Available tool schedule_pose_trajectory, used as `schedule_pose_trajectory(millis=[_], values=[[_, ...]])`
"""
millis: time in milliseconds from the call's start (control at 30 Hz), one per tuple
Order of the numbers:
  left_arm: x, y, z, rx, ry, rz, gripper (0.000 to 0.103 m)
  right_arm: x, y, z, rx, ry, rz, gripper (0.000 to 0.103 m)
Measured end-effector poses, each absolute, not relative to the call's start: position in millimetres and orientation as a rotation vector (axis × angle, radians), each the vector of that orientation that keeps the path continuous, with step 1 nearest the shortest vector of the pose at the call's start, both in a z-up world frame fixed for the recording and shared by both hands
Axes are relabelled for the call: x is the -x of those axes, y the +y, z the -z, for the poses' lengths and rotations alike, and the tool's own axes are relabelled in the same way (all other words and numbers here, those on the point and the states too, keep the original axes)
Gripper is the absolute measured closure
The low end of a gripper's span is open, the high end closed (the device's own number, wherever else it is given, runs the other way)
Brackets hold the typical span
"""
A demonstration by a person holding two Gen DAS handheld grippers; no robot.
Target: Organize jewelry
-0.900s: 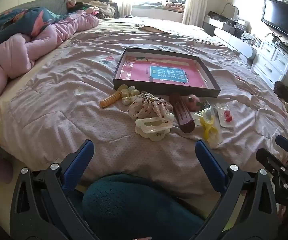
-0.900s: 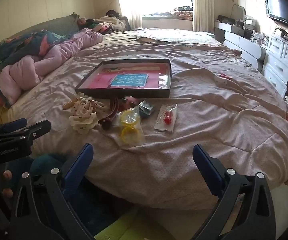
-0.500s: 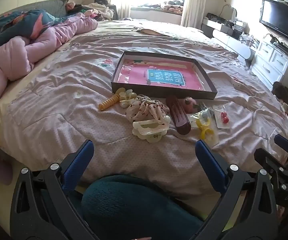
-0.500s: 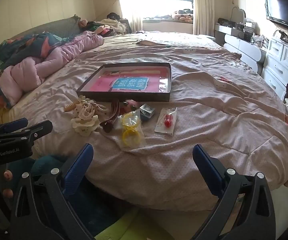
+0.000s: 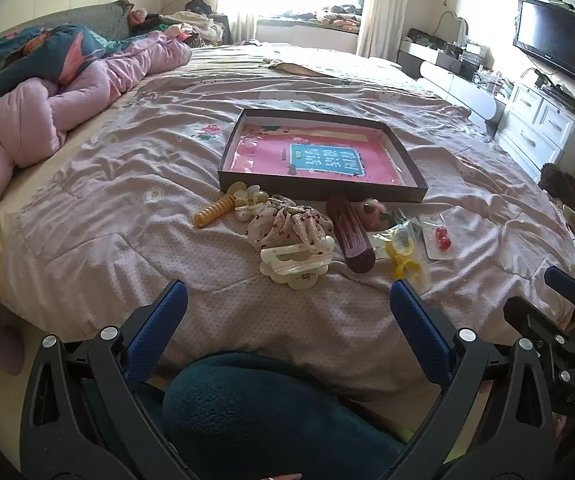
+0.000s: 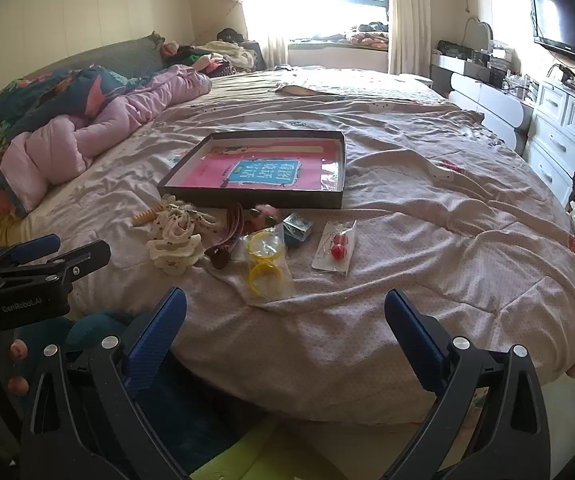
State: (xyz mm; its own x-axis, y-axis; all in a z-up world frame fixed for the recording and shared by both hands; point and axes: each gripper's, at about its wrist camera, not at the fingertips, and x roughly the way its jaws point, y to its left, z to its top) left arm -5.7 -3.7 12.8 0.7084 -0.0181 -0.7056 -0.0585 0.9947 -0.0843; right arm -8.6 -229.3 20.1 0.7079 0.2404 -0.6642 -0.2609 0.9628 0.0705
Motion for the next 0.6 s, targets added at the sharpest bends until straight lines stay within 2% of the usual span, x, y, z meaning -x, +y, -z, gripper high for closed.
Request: schedule_pose_trajectory(millis=[600], values=[[6.0, -6.5, -14.5, 0.104, 0.779, -0.019, 0.010, 8.6, -228.6, -22.3, 0.030, 0.734, -0.282, 0.006]])
